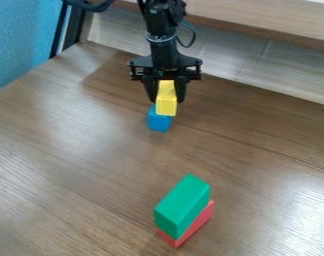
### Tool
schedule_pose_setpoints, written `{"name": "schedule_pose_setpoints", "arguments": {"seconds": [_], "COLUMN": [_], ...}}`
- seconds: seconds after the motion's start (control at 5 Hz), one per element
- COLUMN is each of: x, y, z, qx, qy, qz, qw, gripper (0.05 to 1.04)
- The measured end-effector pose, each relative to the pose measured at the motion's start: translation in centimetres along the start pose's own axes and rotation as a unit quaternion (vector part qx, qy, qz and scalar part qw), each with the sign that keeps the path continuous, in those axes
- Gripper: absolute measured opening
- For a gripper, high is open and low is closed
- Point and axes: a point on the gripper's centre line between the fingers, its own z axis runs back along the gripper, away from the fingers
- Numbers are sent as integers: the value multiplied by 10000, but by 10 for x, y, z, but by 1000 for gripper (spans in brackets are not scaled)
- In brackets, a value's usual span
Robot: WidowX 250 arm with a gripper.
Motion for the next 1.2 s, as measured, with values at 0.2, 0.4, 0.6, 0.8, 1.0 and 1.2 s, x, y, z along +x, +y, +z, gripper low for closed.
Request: {"name": "schedule_pose_setpoints", "arguments": {"seconds": [0.2, 0.4, 0.6, 0.8, 1.0, 1.2], "x": [-12, -33, -66, -97, -121, -137], "y": [2, 5, 16, 28, 49, 65], "z": [10, 32, 35, 36, 32, 29], "qx": [-57, -202, -173, -135, -134, -208], "qy": [36, 37, 251, 366, 509, 541], "qz": [-77, -359, -749, -1155, -1238, -1302], "qw": [9999, 9991, 9967, 9925, 9909, 9898], "gripper": [575, 575, 575, 575, 574, 575]}}
